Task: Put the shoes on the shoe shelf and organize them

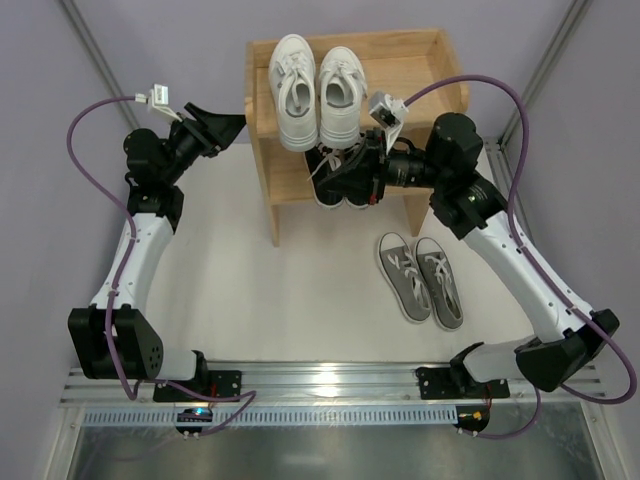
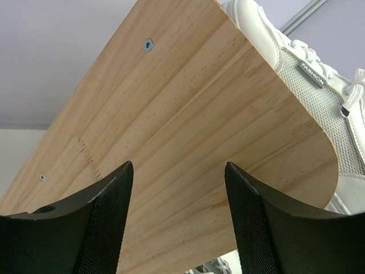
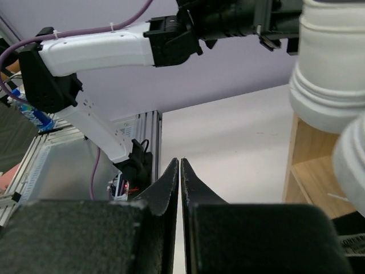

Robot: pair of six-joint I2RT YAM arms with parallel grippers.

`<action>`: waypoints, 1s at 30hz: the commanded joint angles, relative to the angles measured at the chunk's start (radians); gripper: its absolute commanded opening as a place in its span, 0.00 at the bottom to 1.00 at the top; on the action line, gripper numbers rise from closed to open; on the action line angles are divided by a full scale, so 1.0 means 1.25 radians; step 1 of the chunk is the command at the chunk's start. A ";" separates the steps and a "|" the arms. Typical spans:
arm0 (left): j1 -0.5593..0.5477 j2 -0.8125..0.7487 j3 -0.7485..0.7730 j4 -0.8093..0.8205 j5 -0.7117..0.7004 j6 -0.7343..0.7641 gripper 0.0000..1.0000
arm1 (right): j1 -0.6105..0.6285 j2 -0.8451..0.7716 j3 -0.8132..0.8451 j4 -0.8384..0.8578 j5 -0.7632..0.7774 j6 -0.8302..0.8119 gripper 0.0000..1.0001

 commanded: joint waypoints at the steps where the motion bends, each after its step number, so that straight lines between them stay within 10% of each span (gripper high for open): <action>1: 0.001 -0.017 -0.003 0.033 0.027 0.001 0.65 | 0.047 0.004 0.052 0.006 0.024 -0.028 0.04; 15: 0.001 -0.020 -0.010 0.031 0.029 0.007 0.64 | 0.121 0.214 0.271 -0.053 0.396 -0.062 0.04; 30: 0.001 -0.024 -0.017 0.038 0.031 0.009 0.63 | 0.146 0.152 0.211 -0.008 0.390 -0.087 0.04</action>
